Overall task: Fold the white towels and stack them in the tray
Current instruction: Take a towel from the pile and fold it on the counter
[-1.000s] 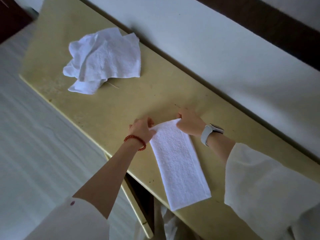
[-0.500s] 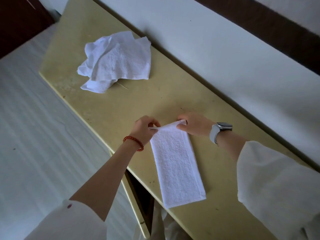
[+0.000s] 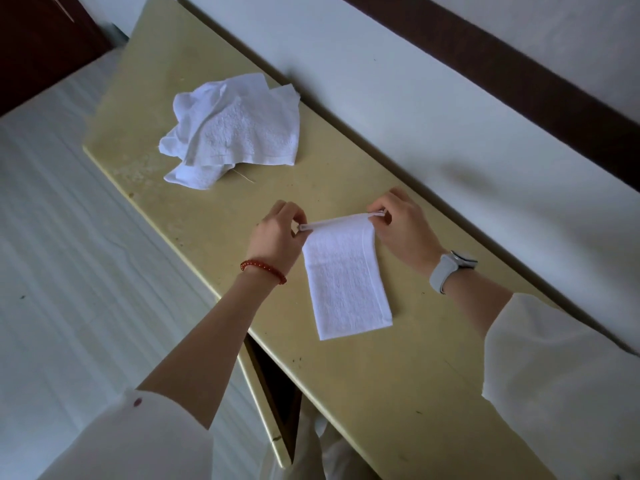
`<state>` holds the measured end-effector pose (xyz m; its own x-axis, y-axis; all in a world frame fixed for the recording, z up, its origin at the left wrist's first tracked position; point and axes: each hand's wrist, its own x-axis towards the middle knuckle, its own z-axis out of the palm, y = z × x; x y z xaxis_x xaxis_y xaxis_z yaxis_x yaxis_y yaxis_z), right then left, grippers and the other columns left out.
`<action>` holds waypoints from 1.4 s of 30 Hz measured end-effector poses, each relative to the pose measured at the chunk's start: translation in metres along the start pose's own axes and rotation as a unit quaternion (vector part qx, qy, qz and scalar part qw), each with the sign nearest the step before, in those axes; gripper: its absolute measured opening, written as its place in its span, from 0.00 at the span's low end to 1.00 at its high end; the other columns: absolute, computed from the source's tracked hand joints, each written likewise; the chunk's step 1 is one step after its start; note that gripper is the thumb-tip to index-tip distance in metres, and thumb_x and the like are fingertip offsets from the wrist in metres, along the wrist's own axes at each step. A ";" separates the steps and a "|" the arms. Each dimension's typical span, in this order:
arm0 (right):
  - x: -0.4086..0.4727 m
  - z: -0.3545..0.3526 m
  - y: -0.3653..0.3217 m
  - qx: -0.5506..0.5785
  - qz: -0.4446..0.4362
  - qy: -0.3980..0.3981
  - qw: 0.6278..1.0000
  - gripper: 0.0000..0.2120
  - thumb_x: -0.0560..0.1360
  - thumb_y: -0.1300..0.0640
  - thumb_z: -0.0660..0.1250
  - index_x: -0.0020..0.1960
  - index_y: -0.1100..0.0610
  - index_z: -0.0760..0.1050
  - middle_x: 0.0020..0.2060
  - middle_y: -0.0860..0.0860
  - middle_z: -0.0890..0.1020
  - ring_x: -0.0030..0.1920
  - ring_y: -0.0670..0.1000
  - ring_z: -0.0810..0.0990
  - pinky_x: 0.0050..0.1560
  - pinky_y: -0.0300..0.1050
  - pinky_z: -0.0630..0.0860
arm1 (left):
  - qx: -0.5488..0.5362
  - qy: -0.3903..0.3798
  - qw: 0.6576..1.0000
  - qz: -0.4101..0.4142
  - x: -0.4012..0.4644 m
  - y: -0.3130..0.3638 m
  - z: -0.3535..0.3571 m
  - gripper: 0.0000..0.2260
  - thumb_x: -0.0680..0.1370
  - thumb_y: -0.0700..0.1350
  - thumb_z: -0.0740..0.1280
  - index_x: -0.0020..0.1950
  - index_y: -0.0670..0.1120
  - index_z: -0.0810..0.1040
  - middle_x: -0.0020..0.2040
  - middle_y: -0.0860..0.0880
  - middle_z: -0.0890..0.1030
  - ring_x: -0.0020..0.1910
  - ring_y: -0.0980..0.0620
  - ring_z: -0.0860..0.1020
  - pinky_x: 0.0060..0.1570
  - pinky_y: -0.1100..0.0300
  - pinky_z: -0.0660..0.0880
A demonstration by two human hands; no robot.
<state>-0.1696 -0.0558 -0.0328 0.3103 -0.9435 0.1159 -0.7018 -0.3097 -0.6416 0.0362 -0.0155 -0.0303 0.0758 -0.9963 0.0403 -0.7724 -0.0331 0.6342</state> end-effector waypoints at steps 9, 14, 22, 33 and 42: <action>-0.092 0.016 0.014 0.011 -0.037 -0.041 0.998 0.06 0.71 0.69 0.64 0.47 0.62 0.76 0.46 0.55 0.76 0.38 0.53 0.77 0.38 0.49 0.76 | -0.057 -0.045 0.993 0.089 -0.079 -0.021 0.034 0.07 0.67 0.33 0.72 0.43 0.38 0.79 0.43 0.44 0.79 0.35 0.48 0.80 0.34 0.61 0.77; -0.126 0.025 0.022 -0.026 -0.058 -0.059 0.996 0.11 0.73 0.57 0.58 0.49 0.59 0.76 0.47 0.53 0.77 0.33 0.53 0.78 0.30 0.46 0.75 | -0.048 -0.057 0.993 0.094 -0.112 -0.028 0.047 0.04 0.68 0.39 0.69 0.41 0.40 0.79 0.44 0.46 0.79 0.31 0.49 0.79 0.33 0.58 0.78; -0.150 0.030 0.020 -0.089 -0.060 -0.037 0.994 0.08 0.68 0.68 0.69 0.43 0.57 0.77 0.43 0.51 0.79 0.31 0.50 0.77 0.23 0.39 0.69 | 0.009 -0.046 0.990 0.130 -0.134 -0.032 0.058 0.02 0.68 0.40 0.69 0.39 0.43 0.78 0.40 0.48 0.79 0.37 0.54 0.71 0.28 0.65 0.72; -0.154 0.038 0.025 -0.084 -0.047 -0.057 0.994 0.08 0.68 0.69 0.68 0.43 0.59 0.77 0.44 0.54 0.78 0.38 0.52 0.78 0.22 0.43 0.72 | 0.049 -0.026 0.986 0.155 -0.140 -0.037 0.065 0.07 0.72 0.47 0.63 0.39 0.45 0.78 0.41 0.51 0.79 0.38 0.55 0.75 0.22 0.61 0.74; -0.158 0.042 0.035 -0.097 -0.056 -0.063 0.992 0.06 0.72 0.64 0.62 0.43 0.59 0.77 0.44 0.53 0.77 0.48 0.48 0.70 0.25 0.47 0.75 | 0.090 -0.013 0.980 0.178 -0.142 -0.042 0.072 0.08 0.73 0.45 0.63 0.37 0.46 0.80 0.39 0.51 0.79 0.41 0.56 0.71 0.20 0.61 0.72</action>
<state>-0.2160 0.0874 -0.1058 0.4627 -0.8833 0.0758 -0.7644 -0.4408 -0.4705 0.0123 0.1216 -0.1177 -0.2335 -0.9487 0.2130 -0.8458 0.3063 0.4369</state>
